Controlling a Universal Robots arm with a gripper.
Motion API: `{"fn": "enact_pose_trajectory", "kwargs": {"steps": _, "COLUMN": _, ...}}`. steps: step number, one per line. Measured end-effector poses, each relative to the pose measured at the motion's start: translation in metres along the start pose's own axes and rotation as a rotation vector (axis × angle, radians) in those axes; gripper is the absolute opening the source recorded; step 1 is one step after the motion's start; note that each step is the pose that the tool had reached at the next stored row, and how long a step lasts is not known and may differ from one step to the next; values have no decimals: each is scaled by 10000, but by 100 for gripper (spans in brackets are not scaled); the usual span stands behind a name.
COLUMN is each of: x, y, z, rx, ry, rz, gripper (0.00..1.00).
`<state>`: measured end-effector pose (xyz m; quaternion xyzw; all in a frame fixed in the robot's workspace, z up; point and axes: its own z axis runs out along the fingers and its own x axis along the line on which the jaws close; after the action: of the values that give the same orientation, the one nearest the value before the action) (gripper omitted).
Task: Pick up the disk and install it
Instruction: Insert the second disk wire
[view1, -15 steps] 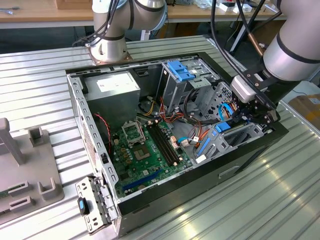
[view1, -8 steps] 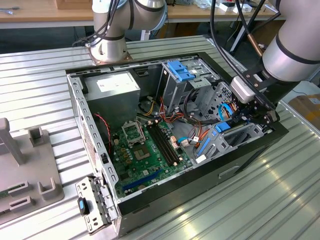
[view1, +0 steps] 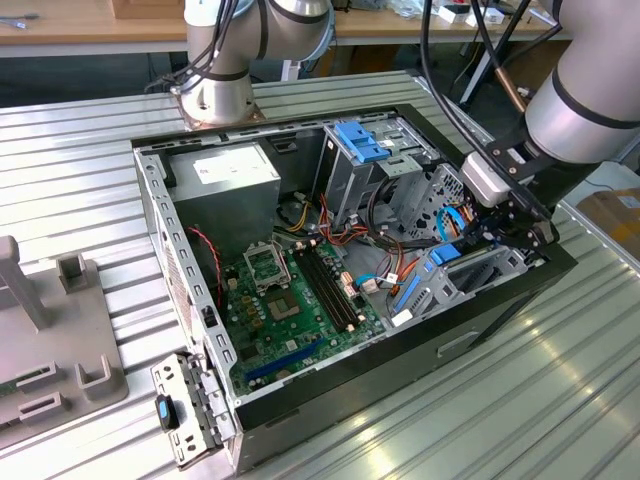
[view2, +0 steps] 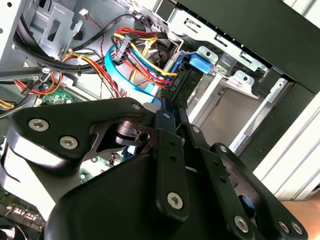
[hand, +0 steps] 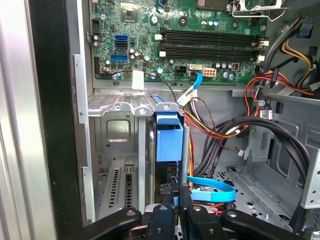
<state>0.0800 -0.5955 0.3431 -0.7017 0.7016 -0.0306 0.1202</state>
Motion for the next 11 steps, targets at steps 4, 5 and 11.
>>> {"fn": "enact_pose_trajectory", "kwargs": {"steps": 4, "x": 0, "y": 0, "z": -5, "rx": 0, "ry": 3, "rz": 0, "gripper": 16}}
{"fn": "enact_pose_trajectory", "kwargs": {"steps": 5, "x": 5, "y": 3, "z": 5, "rx": 1, "ry": 5, "rz": 0, "gripper": 16}}
{"fn": "enact_pose_trajectory", "kwargs": {"steps": 11, "x": 8, "y": 6, "z": 13, "rx": 1, "ry": -32, "rz": 9, "gripper": 16}}
